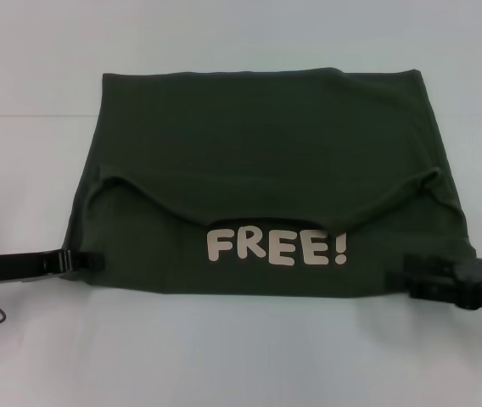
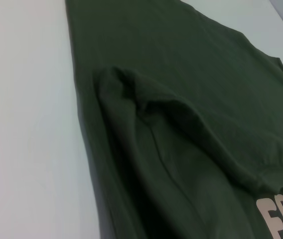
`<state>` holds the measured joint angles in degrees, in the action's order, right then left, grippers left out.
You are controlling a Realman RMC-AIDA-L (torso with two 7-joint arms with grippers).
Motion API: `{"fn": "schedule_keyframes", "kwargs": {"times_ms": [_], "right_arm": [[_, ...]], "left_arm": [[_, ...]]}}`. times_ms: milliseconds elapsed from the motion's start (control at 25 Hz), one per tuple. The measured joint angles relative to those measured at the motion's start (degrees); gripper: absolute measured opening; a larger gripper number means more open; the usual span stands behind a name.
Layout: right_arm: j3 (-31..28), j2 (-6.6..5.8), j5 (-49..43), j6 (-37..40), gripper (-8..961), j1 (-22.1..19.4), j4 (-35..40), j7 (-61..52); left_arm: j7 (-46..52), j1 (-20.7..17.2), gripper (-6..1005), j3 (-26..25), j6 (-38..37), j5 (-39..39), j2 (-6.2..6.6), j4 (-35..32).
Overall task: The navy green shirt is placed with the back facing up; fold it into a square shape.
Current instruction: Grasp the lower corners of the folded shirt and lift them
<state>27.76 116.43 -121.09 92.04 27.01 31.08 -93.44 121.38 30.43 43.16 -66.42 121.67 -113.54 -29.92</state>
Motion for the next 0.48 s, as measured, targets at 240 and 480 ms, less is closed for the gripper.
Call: {"fn": "schedule_keyframes", "kwargs": {"times_ms": [240, 480], "right_arm": [[8.5, -6.03, -2.8, 2.5, 882, 0.5, 12.4, -31.8], [8.3, -9.77, -14.1, 5.8, 883, 5.6, 18.9, -53.6]], "left_arm": [[0.0, 0.3, 32, -0.1, -0.1, 0.0, 0.18, 0.0], [0.0, 0.2, 31, -0.2, -0.2, 0.0, 0.5, 0.0]]}}
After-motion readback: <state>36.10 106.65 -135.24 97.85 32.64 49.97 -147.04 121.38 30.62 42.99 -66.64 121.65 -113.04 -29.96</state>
